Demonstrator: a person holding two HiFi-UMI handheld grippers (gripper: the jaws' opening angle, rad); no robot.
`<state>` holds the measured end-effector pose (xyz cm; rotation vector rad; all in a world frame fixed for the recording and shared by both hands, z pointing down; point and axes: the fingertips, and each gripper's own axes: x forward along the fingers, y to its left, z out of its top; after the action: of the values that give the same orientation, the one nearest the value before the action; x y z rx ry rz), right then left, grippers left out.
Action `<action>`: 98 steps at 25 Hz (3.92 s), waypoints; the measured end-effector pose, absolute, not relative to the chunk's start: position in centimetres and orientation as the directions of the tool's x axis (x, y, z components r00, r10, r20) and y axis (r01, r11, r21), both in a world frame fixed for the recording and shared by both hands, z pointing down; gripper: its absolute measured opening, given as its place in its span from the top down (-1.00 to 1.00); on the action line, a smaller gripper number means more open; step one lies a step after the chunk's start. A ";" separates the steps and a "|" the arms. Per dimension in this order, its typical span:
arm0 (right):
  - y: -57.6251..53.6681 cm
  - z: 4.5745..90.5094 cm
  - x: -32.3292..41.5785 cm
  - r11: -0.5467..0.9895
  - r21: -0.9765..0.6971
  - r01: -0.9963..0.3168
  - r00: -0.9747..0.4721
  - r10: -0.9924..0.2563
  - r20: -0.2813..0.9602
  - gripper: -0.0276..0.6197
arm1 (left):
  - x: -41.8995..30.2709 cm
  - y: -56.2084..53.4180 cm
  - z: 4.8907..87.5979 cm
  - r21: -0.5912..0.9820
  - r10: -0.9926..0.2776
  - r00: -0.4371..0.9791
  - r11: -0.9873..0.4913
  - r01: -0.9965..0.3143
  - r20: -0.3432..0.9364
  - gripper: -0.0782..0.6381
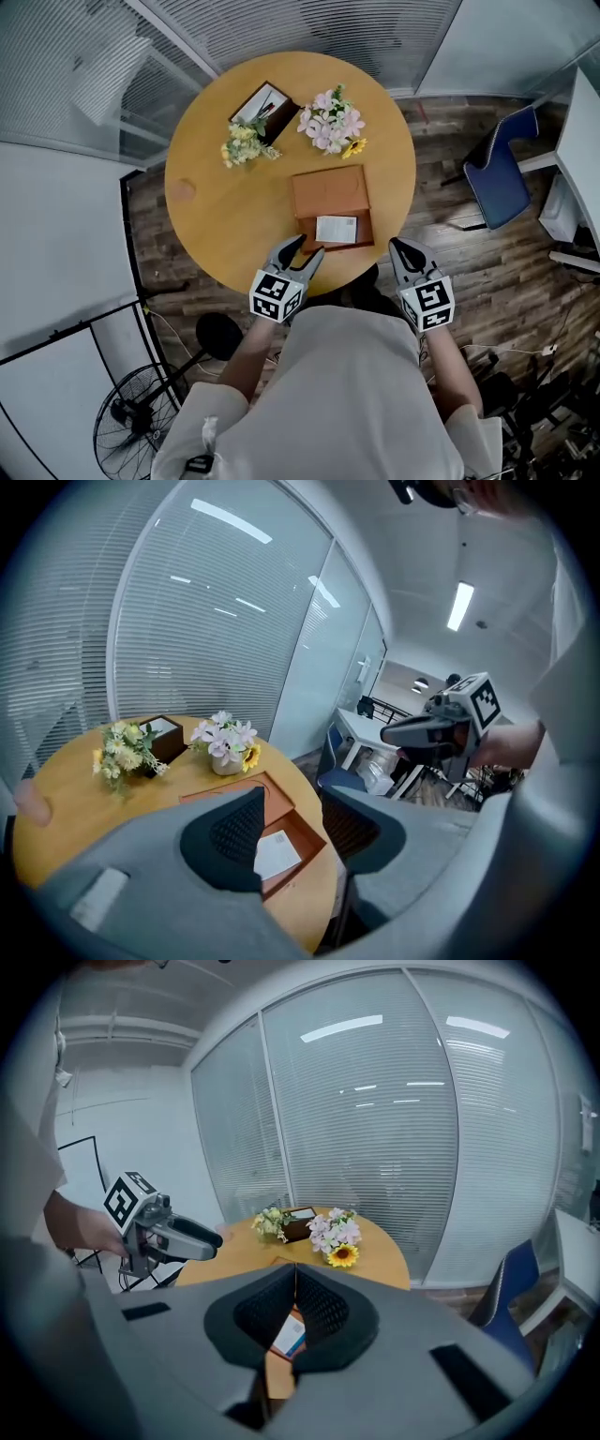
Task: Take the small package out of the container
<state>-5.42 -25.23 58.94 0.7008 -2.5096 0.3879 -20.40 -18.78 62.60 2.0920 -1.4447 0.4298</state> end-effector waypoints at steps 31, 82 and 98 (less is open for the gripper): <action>-22.9 66.7 -4.9 0.708 -0.223 -0.671 -0.648 -0.412 0.641 0.90 | -21.5 -20.9 89.2 0.179 -0.250 0.200 -0.107 -0.978 0.947 0.09; -23.9 64.8 -0.8 0.723 -0.209 -0.659 -0.667 -0.434 0.605 0.91 | -15.4 -21.5 86.9 0.342 -0.349 0.351 -0.087 -0.935 0.869 0.02; -24.3 62.2 0.5 0.788 -0.158 -0.595 -0.709 -0.422 0.564 0.91 | -11.3 -24.4 79.4 0.225 -0.611 0.268 -0.148 -0.963 0.745 0.02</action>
<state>0.52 -24.26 62.17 0.7577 -2.4642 0.4509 -11.30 -24.40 79.44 1.8512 -1.4258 0.6500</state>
